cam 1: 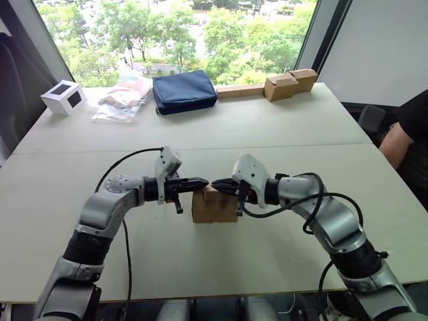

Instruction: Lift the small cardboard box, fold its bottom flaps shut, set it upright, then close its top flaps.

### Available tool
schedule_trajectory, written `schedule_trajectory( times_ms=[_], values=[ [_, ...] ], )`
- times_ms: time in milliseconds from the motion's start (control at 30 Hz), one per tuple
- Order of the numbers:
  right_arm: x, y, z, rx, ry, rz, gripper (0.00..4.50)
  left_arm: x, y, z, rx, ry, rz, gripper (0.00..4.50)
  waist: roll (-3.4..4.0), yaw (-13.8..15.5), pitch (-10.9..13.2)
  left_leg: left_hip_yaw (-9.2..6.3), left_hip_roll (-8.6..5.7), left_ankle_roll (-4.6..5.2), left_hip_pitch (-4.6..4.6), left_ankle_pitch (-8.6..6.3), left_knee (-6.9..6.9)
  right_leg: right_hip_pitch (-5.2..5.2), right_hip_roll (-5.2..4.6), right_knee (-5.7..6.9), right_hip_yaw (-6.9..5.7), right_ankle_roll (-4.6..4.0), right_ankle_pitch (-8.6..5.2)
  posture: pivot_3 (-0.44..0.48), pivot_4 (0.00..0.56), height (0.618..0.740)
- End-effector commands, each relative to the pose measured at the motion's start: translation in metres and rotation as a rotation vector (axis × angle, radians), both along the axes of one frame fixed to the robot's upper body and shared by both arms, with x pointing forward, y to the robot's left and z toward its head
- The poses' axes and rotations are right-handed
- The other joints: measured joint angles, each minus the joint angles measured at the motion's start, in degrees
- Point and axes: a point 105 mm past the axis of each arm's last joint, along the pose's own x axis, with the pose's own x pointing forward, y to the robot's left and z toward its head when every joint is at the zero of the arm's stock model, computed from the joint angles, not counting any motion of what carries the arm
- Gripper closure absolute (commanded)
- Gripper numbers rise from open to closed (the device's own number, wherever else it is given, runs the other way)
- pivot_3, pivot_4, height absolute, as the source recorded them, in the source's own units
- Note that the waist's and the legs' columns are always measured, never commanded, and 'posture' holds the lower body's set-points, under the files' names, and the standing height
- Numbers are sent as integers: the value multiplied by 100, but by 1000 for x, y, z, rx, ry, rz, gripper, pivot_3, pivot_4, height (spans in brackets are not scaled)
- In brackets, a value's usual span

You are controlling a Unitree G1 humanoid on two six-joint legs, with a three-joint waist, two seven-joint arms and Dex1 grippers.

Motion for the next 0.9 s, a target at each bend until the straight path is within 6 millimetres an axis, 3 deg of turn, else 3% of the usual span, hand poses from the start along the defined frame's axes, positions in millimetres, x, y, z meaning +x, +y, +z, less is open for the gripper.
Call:
schedule_trajectory(
  times_ms=[33, 400, 900],
  values=[
    [-15, 4, 10, 24, -15, 60, 4427, -1, 2, 7, -3, -32, 4, 4500, 0, 0, 0, 0, 0, 0, 0, 0, 0, 0, 0, 0, 0, 0, 0, 0, 150, 737],
    [-8, 3, -9, -63, -48, 60, 4427, 3, 7, 9, -36, -13, 49, 4500, 0, 2, 0, 0, 0, 0, 0, 0, 0, 0, 0, 0, 0, 0, 0, 0, 150, 737],
    [3, -2, -18, -135, -110, 36, 4427, 2, 6, 10, -45, -8, 51, 4500, 0, 1, 0, 0, 0, 0, 1, 0, 0, 0, 0, -1, 0, 0, 0, 0, 150, 737]
  ],
)
